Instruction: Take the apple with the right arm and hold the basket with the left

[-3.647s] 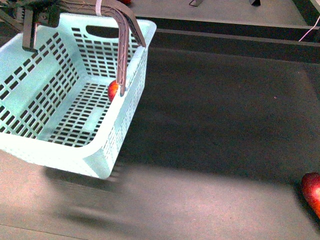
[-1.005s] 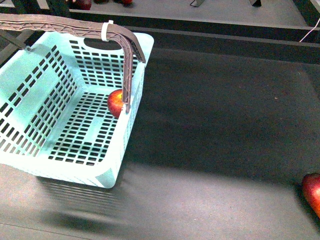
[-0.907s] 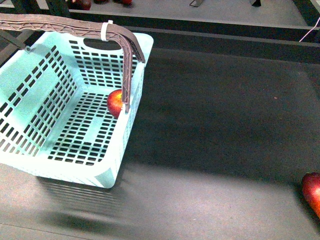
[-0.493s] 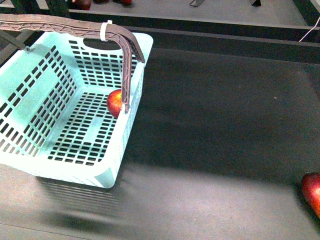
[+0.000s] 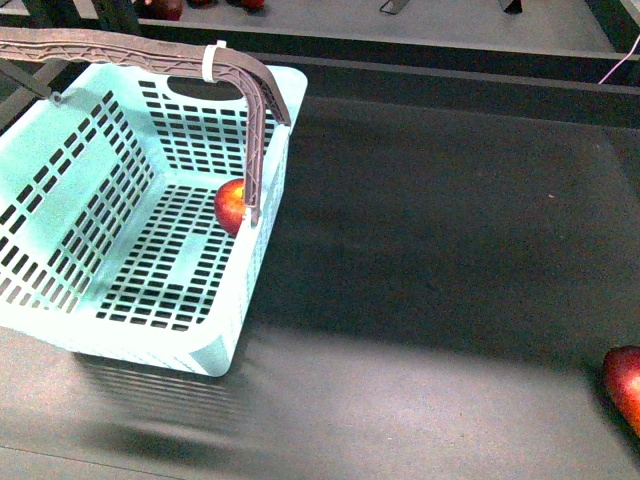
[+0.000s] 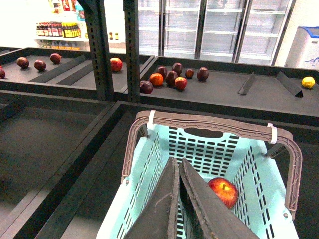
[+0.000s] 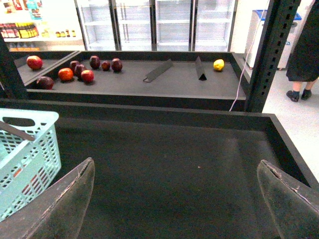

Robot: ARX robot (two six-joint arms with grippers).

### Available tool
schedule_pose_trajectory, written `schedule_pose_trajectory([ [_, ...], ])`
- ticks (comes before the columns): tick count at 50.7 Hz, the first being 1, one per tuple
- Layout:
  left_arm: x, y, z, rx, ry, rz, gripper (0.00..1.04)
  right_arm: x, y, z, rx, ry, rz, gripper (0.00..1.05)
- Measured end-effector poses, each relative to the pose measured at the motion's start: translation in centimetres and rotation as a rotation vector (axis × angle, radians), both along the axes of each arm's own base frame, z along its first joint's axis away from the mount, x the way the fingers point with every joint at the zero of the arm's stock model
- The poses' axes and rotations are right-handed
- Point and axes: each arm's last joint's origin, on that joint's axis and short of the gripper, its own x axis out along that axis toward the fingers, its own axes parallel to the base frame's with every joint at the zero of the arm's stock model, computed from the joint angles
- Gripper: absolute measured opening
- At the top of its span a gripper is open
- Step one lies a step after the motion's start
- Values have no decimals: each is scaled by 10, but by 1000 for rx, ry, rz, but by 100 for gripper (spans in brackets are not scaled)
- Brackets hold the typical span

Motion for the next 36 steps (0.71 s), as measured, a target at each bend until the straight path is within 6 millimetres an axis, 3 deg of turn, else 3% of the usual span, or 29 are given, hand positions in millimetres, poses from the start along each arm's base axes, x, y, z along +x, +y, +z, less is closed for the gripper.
schedule_pose_trajectory([
  [36,-25,0,-3,0,11,0,3,0,0,0,0,0,0,96],
])
